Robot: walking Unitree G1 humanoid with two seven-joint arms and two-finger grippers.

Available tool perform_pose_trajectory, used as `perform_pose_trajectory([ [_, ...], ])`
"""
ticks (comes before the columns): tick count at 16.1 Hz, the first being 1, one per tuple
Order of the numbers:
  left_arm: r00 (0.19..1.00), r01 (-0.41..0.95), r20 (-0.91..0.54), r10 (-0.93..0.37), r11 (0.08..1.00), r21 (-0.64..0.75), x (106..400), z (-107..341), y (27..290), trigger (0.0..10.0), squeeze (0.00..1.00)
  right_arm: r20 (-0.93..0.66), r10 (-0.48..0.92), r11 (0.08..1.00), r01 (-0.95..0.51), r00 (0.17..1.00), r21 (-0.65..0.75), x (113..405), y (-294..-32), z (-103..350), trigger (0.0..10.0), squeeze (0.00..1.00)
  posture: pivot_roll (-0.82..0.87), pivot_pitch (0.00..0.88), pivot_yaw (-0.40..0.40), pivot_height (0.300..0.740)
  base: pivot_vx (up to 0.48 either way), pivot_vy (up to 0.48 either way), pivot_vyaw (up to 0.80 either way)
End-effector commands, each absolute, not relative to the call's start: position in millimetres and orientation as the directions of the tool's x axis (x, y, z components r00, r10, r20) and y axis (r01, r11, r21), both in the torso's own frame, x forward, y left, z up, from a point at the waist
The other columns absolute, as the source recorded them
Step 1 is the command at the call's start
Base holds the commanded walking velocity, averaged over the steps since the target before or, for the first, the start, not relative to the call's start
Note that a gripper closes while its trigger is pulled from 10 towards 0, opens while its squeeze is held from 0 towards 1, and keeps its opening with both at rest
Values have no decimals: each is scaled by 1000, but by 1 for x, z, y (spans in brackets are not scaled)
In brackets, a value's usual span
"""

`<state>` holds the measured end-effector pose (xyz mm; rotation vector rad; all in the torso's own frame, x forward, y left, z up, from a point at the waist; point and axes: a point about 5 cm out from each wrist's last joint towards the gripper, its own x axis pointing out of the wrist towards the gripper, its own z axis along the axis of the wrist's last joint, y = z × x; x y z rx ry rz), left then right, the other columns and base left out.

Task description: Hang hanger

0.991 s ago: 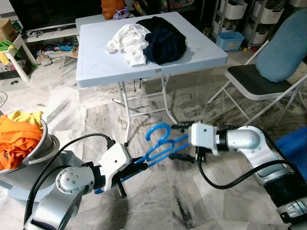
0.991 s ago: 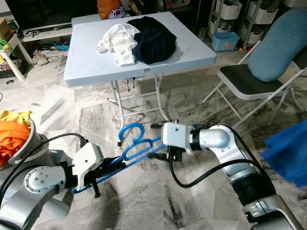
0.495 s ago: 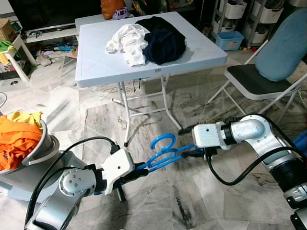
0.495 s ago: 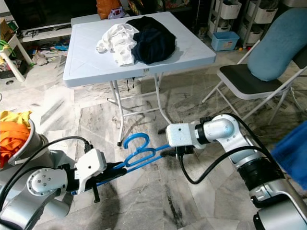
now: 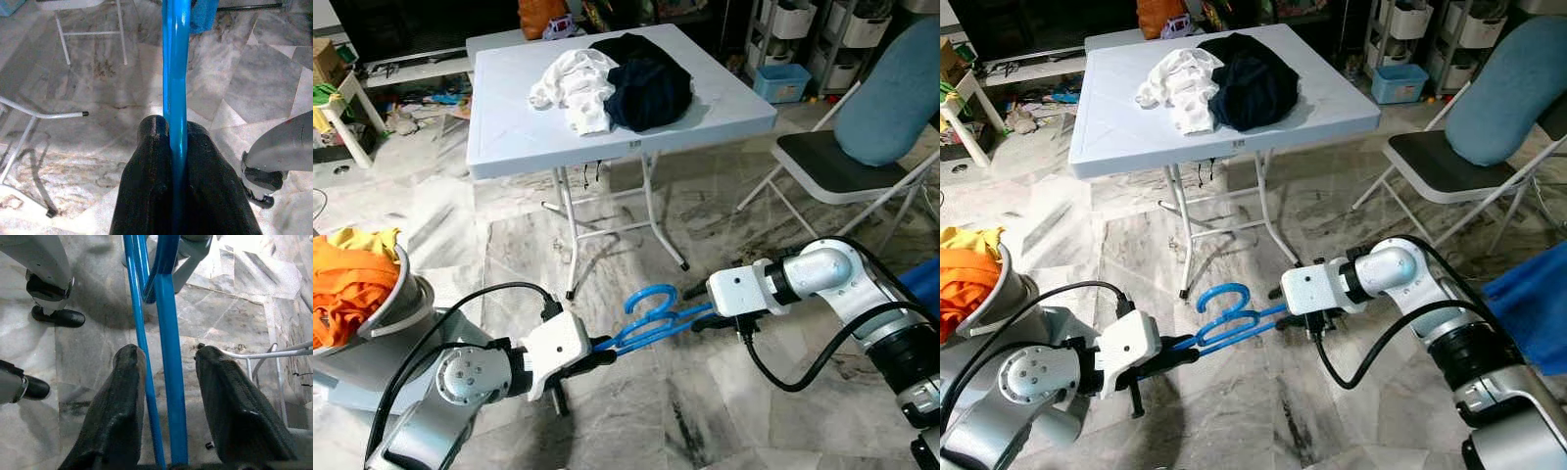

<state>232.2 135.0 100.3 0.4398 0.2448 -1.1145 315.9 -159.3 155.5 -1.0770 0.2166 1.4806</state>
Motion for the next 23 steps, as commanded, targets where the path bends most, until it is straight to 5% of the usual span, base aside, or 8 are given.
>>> perform_pose_trajectory([
  [1,418,908,-414,-809,351,230,232,100,135,10000,0,-735,662,-287,-857,146,-429,316,-161,159,0,0,-94,56,68,740,0,0,0],
  [16,457,888,-381,-804,387,247,236,100,130,10000,0,-752,648,-293,-870,124,-396,313,-159,146,0,0,-90,38,56,740,0,0,0],
  [17,491,870,-362,-792,425,249,240,101,130,10000,1000,-753,646,-289,-872,128,-396,313,-160,145,0,0,-90,38,54,740,0,0,0],
  [23,645,738,-213,-734,525,424,254,115,132,10000,1000,-710,613,-117,-849,346,-515,326,-168,134,0,0,-89,46,53,740,0,0,0],
])
